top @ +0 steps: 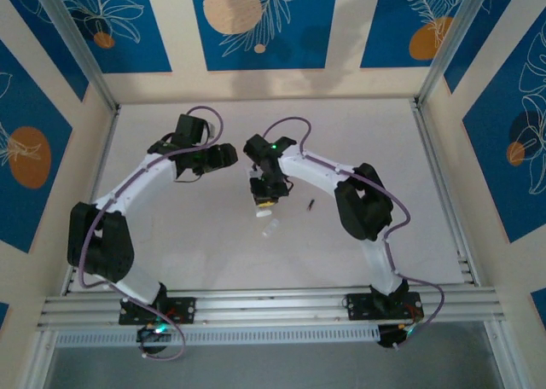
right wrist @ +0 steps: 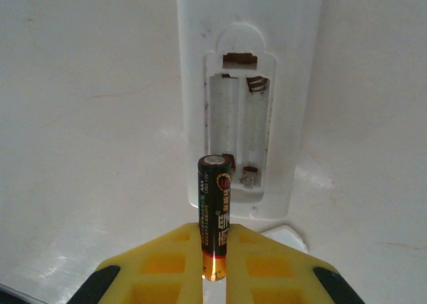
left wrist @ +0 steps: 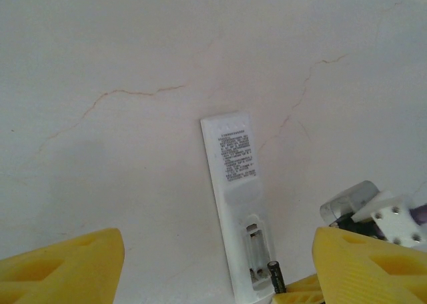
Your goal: Load the batteries into the remote control
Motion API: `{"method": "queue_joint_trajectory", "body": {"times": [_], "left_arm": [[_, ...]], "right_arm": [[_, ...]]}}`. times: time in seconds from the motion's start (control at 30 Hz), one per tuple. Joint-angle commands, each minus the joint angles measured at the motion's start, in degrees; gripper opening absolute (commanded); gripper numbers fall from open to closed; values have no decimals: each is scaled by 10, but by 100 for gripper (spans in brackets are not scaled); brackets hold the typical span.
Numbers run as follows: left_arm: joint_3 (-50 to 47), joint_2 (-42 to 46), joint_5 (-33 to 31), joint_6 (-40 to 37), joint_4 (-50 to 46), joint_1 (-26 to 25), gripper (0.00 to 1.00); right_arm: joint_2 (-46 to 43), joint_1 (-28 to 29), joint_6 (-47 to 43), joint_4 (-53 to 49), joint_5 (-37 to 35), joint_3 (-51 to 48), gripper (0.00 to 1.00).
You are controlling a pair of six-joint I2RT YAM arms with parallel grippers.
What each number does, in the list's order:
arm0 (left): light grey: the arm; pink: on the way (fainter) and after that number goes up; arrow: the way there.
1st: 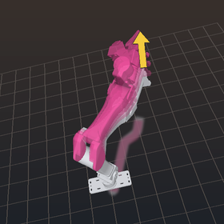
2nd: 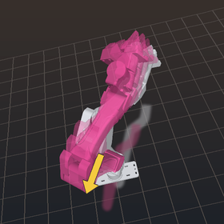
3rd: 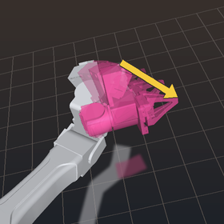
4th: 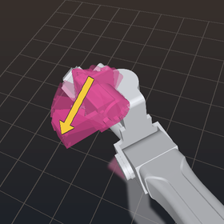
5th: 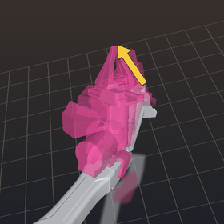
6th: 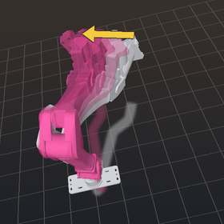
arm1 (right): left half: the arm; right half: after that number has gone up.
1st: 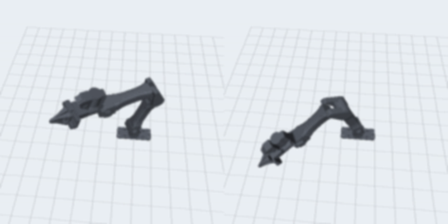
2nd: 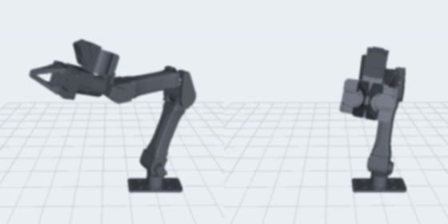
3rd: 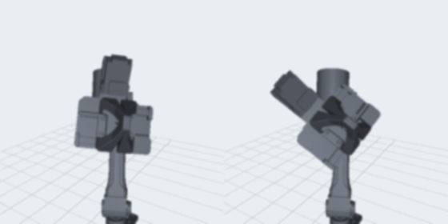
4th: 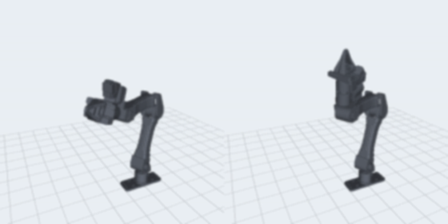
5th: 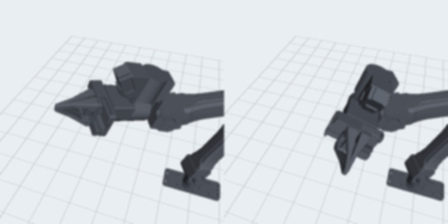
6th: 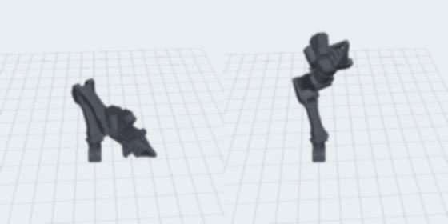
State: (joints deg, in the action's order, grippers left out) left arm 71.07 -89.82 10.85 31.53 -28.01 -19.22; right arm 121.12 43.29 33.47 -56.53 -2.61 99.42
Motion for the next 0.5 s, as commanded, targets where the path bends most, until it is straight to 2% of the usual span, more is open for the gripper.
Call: {"method": "queue_joint_trajectory", "body": {"times": [0.0,0.47], "left_arm": [[-5,18,-8,-11,-7,-3,75],[-10,26,-11,-14,-7,-2,75]], "right_arm": [[23,0,-7,-37,-2,27,12],[65,-1,-8,-43,-7,50,15]]}}
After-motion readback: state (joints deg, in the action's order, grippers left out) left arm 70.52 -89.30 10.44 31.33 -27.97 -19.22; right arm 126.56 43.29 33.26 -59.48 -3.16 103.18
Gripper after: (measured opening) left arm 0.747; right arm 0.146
